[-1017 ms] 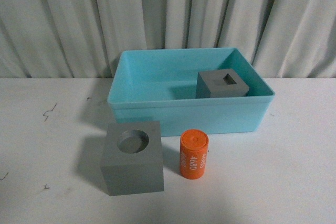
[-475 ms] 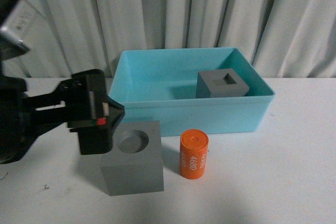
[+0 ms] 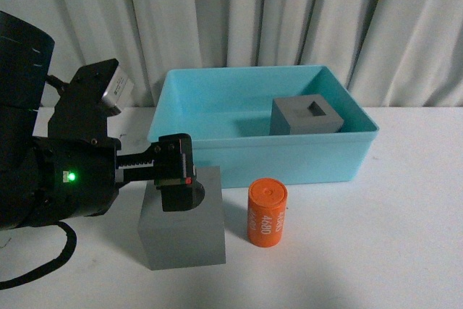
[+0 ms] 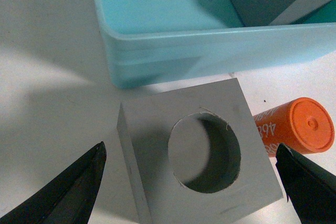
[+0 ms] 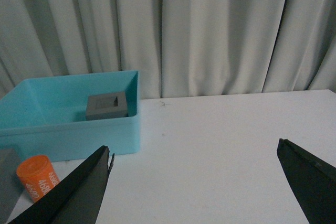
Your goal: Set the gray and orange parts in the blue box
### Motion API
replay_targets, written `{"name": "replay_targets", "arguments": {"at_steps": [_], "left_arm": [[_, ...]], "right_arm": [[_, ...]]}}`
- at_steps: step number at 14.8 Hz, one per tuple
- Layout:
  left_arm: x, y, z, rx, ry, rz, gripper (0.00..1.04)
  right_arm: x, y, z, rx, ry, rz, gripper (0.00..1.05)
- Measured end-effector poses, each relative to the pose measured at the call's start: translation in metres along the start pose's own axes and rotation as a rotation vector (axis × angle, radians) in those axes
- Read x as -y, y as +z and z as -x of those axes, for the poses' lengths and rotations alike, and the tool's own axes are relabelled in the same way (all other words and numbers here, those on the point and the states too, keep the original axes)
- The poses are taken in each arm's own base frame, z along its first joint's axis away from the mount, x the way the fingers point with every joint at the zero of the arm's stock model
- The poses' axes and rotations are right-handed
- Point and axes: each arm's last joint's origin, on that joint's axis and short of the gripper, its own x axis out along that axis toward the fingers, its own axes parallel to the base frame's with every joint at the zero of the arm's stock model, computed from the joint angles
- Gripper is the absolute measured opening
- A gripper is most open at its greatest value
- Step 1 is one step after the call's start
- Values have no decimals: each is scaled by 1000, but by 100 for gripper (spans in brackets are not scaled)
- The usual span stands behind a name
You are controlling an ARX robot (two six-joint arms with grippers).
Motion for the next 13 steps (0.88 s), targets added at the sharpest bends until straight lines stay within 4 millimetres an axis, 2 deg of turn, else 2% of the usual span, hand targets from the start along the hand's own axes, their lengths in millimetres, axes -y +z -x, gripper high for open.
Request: {"name": "replay_targets", "arguments": {"at_steps": [12,13], "left_arm": [[-7,-17,-34,-59,20,-20,98],[-7,-17,-35,-59,20,-19,90]], "right_arm": [[0,0,0,0,0,0,98],[0,0,0,0,0,0,98]]}}
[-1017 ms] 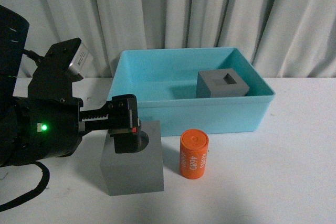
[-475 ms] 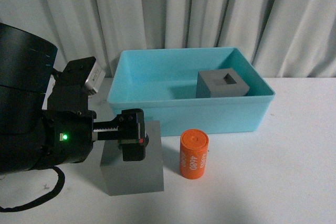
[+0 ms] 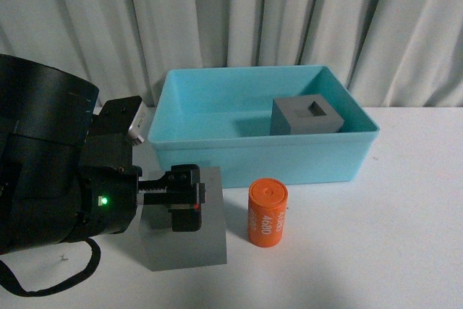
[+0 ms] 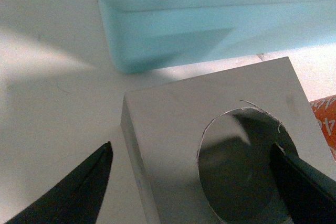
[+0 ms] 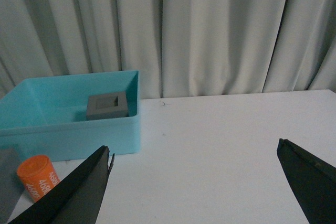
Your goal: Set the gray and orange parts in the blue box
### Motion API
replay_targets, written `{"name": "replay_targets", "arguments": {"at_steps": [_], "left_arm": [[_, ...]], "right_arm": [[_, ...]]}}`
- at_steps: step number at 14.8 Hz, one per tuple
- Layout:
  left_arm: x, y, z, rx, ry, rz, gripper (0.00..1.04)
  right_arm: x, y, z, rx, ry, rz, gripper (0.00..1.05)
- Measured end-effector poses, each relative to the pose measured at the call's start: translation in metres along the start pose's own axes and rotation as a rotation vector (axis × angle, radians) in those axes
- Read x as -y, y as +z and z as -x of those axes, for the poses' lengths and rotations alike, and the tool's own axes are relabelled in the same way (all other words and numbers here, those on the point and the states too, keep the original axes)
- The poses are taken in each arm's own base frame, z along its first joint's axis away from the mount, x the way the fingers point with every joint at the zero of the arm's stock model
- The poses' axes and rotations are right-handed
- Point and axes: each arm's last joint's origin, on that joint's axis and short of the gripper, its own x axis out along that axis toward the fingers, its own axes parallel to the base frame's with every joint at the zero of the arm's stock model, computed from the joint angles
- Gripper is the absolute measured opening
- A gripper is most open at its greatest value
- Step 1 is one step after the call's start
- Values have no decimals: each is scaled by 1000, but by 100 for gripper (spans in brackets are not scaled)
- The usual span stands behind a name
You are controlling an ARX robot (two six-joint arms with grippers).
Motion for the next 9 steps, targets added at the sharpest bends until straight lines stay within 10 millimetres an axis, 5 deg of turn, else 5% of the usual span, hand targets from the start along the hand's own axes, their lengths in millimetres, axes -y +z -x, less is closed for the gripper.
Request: {"name": "replay_targets", "arguments": {"at_steps": [5,9], "left_arm": [[-2,-1,2,4,4,6,34],[-16,4,32,-13,51,36,21]], "right_arm": [[0,0,0,0,0,0,98],[0,0,0,0,0,0,98]]}}
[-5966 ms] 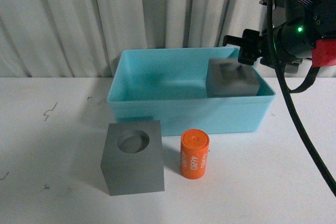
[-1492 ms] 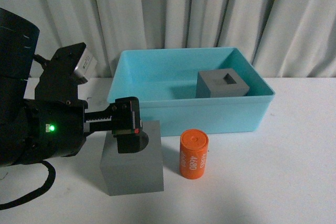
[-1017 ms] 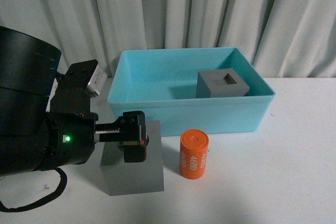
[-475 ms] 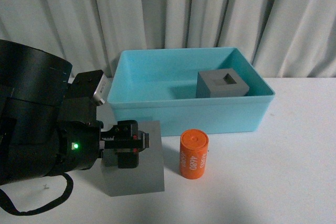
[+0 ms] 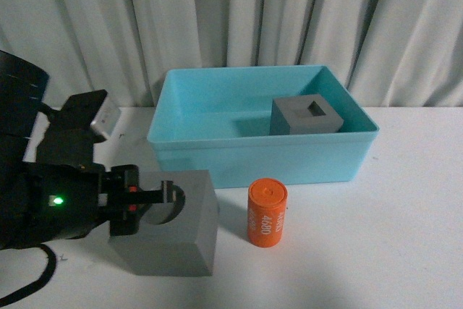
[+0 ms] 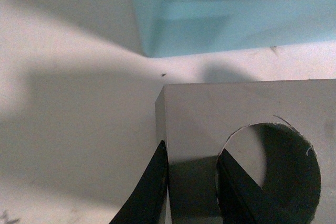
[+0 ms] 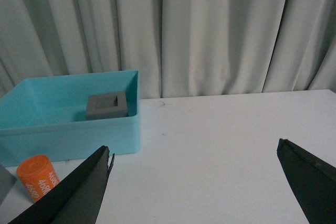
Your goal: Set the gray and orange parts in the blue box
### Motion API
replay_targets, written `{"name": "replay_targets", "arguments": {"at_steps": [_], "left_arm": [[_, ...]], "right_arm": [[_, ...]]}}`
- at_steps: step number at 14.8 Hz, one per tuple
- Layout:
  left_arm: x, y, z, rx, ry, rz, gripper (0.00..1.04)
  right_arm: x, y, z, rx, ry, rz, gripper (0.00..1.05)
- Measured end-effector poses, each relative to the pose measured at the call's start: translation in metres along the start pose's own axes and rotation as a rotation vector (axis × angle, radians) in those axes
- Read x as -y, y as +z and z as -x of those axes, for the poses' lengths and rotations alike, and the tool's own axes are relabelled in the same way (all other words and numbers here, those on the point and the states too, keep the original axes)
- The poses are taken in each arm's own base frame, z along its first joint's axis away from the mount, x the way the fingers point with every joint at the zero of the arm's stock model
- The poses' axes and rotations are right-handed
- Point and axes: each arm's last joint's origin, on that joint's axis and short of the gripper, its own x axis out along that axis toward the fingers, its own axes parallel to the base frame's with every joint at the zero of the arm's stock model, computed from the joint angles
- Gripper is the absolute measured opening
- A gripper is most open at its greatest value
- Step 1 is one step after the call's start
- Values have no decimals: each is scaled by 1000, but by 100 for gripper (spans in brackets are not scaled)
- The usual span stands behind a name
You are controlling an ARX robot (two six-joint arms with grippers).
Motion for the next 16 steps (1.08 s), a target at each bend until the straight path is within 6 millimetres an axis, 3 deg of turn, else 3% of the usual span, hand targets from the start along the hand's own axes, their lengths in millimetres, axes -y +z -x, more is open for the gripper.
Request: {"name": "replay_targets", "arguments": {"at_steps": [2,5,6,8,10,16], "left_arm": [[-8,10,31,25,19,45,21],[-5,60,112,246,-10,109,21],[1,77,118,301,-34,104,21],[13,101,109,348,-60,85,21],[24,114,81,340,-65,62,21],[42,133,9,291,-64,-20,21]], "right_arm": [[0,0,0,0,0,0,98],[0,0,0,0,0,0,98],[0,0,0,0,0,0,98],[0,0,0,0,0,0,98],[0,0,0,0,0,0,98],[0,0,0,0,0,0,98]]}}
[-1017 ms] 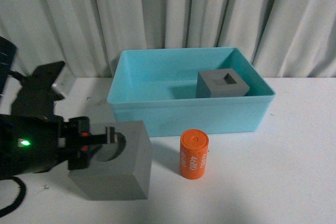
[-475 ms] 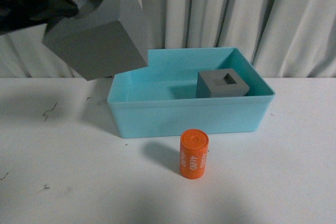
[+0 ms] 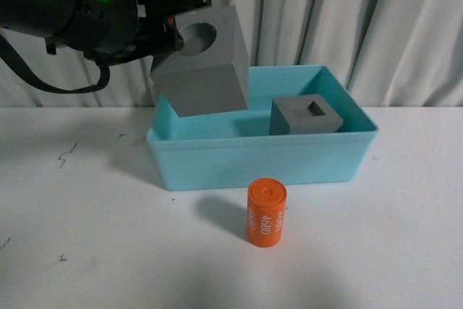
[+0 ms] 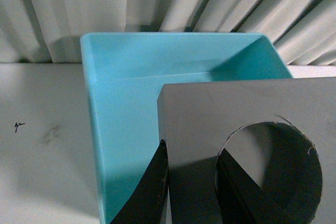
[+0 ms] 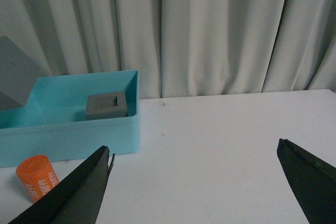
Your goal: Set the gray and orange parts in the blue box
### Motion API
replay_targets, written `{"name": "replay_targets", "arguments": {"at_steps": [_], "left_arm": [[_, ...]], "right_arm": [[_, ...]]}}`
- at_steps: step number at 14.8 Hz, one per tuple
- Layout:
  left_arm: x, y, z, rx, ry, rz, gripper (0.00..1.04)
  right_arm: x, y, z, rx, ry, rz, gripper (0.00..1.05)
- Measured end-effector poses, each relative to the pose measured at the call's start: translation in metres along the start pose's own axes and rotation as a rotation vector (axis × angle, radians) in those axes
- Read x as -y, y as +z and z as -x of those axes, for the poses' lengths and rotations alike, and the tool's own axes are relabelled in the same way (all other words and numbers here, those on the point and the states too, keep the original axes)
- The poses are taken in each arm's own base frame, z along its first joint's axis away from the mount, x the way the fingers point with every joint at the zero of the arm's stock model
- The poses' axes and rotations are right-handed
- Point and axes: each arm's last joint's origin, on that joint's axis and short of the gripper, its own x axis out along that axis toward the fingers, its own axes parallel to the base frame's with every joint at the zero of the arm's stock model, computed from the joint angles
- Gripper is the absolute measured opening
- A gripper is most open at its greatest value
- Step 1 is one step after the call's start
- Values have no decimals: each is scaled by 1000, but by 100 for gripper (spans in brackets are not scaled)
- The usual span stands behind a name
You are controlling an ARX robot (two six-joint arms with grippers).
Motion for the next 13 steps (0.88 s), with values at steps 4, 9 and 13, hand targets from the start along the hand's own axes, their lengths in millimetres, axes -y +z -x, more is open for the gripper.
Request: {"name": "replay_targets", "arguments": {"at_steps": [4,9,13], "left_arm": [[-6,-7,-23,-11,41,-15,21],[-35,-37,-37,-69,119,1,29],[-55,-59,-4,-119,162,42,74]], "right_arm": [[0,0,0,0,0,0,98],[0,0,0,0,0,0,98],[0,0,0,0,0,0,98]]}}
